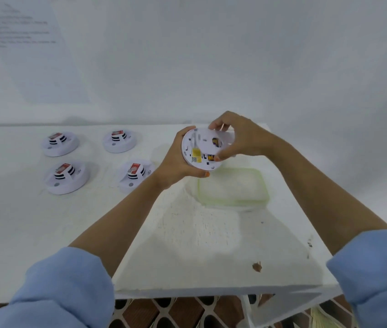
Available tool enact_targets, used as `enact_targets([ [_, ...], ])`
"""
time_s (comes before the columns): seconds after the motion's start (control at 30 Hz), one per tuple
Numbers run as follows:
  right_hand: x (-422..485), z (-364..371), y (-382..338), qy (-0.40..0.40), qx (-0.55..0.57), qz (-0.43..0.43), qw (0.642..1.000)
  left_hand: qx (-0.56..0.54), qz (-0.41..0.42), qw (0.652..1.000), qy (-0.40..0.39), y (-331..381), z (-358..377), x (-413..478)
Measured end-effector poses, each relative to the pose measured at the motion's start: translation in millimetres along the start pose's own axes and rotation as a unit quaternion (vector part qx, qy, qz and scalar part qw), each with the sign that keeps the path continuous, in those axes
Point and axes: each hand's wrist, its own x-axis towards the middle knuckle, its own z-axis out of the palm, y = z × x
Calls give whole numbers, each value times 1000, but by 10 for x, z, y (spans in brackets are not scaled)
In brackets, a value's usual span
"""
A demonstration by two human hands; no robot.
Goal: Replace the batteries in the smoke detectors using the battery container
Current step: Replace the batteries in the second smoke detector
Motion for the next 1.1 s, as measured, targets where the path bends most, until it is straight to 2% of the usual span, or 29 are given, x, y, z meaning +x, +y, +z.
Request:
enact_targets([
  [0.13, 150, 90, 44, -12, -28, -28, 999, 8, 4, 1000, -1, -24, 0, 162],
  [0.53, 425, -7, 201, -13, -7, -66, 998, 21, 31, 999, 5, -60, -35, 433],
  [0.9, 570, 7, 217, -28, -40, -90, 995, 12, 7, 1000, -1, -91, -87, 554],
  [1.1, 579, 4, 250, -10, -17, -89, 996, 5, 10, 1000, 7, -82, -78, 577],
])
